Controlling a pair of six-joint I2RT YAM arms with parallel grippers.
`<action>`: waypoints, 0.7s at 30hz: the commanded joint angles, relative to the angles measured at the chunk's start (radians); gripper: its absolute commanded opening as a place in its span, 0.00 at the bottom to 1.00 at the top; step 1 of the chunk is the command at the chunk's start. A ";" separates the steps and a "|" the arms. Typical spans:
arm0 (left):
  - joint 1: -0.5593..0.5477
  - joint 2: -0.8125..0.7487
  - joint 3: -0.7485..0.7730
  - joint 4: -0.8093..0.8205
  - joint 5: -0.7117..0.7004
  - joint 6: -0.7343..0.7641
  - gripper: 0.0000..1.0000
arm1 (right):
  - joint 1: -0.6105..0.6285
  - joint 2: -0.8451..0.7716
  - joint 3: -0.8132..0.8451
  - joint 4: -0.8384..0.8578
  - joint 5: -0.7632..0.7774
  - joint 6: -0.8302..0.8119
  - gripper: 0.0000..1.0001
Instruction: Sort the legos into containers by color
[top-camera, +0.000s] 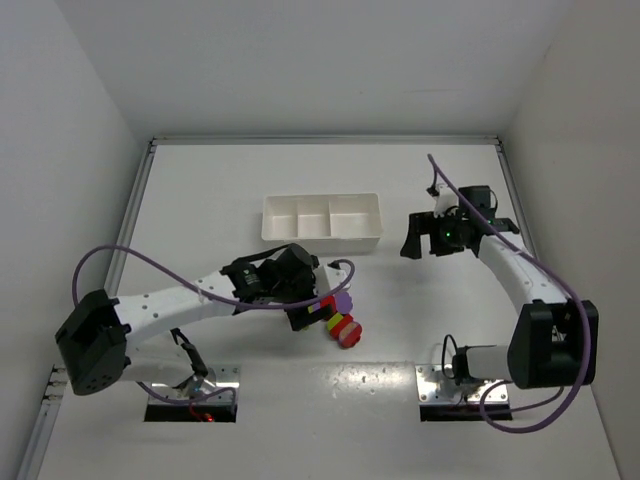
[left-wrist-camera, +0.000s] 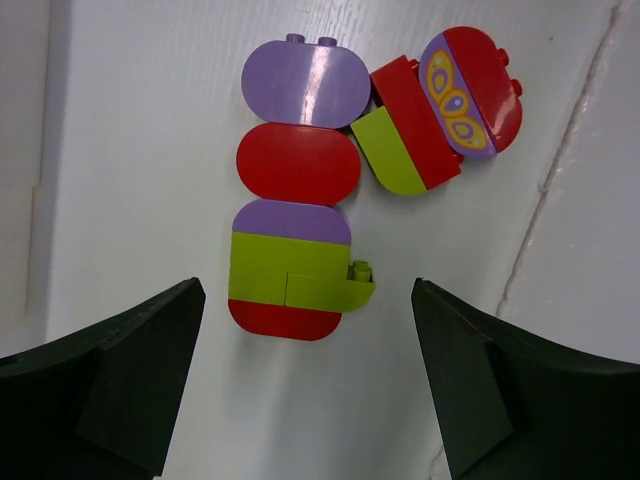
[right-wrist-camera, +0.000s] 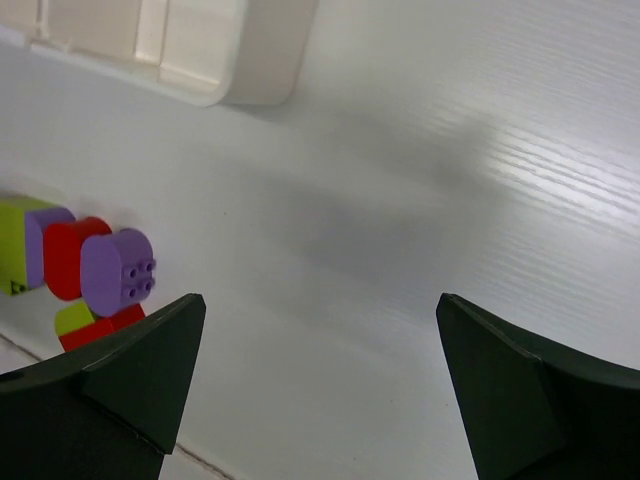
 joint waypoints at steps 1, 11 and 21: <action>-0.013 0.053 -0.008 0.117 -0.039 0.045 0.91 | -0.062 -0.023 0.009 0.036 -0.051 0.085 0.99; -0.013 0.170 -0.008 0.182 -0.068 0.099 0.92 | -0.183 -0.059 0.000 0.018 -0.131 0.105 0.99; 0.008 0.223 -0.039 0.211 -0.055 0.117 0.99 | -0.246 -0.041 0.000 0.009 -0.151 0.105 0.99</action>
